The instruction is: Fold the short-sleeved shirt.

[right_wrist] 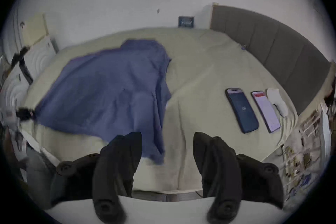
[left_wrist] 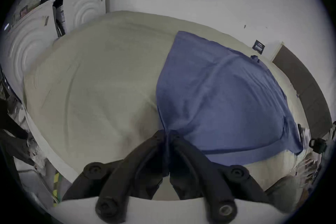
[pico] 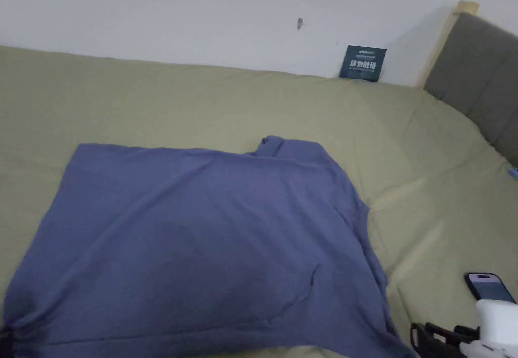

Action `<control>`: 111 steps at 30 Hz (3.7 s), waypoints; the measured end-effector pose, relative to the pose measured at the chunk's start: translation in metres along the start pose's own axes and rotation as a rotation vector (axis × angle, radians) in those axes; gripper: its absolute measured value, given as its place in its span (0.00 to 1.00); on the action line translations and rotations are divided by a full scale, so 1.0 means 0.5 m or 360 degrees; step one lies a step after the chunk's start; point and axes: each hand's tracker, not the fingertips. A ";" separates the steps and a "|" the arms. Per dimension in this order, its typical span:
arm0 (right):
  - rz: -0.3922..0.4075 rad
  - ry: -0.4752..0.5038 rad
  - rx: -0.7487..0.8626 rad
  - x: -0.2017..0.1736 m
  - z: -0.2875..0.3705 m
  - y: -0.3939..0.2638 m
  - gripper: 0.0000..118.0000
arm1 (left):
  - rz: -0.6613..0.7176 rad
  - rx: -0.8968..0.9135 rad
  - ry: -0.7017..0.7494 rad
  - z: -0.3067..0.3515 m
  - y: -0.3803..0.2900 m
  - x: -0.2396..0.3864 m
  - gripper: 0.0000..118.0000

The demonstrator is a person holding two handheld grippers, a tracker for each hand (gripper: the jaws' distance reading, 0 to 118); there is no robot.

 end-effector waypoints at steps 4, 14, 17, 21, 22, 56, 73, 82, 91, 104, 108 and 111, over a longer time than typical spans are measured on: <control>0.0068 0.0227 -0.0159 -0.011 -0.070 -0.007 0.54 | -0.0049 -0.0007 0.0011 0.003 0.009 -0.001 0.03; 0.0283 0.0065 -0.0038 -0.059 -0.099 -0.032 0.06 | -0.0009 -0.0041 -0.0029 0.017 -0.002 0.007 0.03; 0.0253 0.0089 0.0008 -0.077 -0.082 -0.010 0.06 | 0.0002 -0.0023 -0.0034 0.020 0.000 0.007 0.03; 0.0240 0.0068 0.0058 -0.080 -0.054 0.011 0.06 | 0.0001 0.0012 -0.0047 0.031 0.018 0.007 0.03; 0.0223 0.0086 0.0042 -0.067 -0.051 0.015 0.06 | 0.0004 0.0023 -0.0052 0.035 0.025 0.007 0.03; 0.0213 0.0222 0.0255 -0.079 -0.196 0.343 0.54 | -0.0138 0.0110 -0.0195 -0.127 0.327 0.038 0.85; -0.0034 0.0108 0.0423 -0.232 -0.017 -0.013 0.01 | -0.0198 0.0446 0.0036 0.117 -0.036 0.096 0.00; -0.0070 0.0135 0.0398 -0.205 -0.023 0.031 0.01 | -0.0206 0.0293 -0.0054 -0.007 0.086 0.087 0.42; -0.0138 0.0062 0.0386 -0.132 -0.056 0.074 0.01 | -0.0441 -0.0089 0.0007 -0.214 0.206 0.068 0.77; -0.0117 0.0112 0.0091 -0.019 -0.276 0.153 0.50 | -0.0047 -0.0055 -0.0230 -0.222 0.183 0.005 0.05; -0.0192 0.0111 0.0075 -0.009 -0.339 0.177 0.50 | -0.0028 -0.0045 -0.0245 -0.218 0.180 0.010 0.05; -0.0190 0.0100 -0.0064 -0.006 -0.371 0.179 0.25 | -0.0030 -0.0049 -0.0254 -0.214 0.184 0.008 0.05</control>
